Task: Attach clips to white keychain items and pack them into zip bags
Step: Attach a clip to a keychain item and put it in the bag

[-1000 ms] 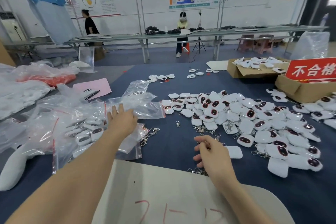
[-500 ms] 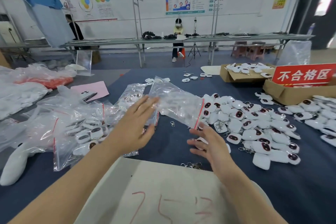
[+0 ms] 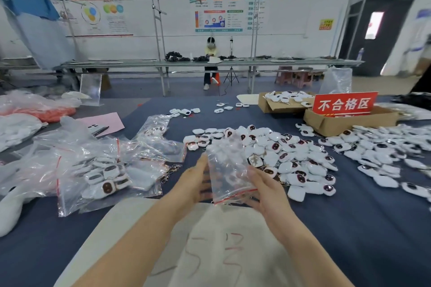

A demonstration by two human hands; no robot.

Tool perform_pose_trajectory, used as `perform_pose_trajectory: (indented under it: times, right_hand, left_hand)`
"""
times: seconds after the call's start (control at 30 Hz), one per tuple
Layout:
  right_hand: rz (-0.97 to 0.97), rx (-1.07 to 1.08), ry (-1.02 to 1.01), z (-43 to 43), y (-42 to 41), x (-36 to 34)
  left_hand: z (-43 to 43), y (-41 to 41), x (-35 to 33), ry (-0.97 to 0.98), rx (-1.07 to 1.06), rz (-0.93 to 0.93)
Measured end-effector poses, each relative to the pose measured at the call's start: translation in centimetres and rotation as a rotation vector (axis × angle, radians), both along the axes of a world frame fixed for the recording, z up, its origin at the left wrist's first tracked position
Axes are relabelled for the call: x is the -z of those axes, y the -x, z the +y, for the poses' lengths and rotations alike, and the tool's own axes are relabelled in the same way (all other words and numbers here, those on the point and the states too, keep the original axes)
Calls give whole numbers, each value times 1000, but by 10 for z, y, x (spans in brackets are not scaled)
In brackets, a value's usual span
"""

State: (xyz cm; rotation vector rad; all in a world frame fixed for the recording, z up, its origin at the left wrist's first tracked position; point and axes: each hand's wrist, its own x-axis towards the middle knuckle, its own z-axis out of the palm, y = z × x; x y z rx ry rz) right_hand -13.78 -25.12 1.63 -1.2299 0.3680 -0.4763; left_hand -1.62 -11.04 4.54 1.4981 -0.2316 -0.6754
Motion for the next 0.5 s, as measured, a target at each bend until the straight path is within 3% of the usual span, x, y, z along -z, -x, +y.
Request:
perform_pose_trajectory:
  times: [0.07,0.23,0.33,0.43,0.5]
  right_hand:
    - [-4,26,33,3,7,1]
    - [66,96,131,4,33,5]
    - [132,114,165,-6,48,-1]
    - [138,133,119,-20,56,-14]
    - [143,172,79,-24,56,-15]
  left_hand:
    - [-7,9,6,-27,11,-61]
    - [-20,12,5,-58,-245,-294]
    - [-18,15,-3,-26,26,-347]
    - [-17,23,-2,-127,384,-454]
    - [-21,28,-1,-182,453,-537]
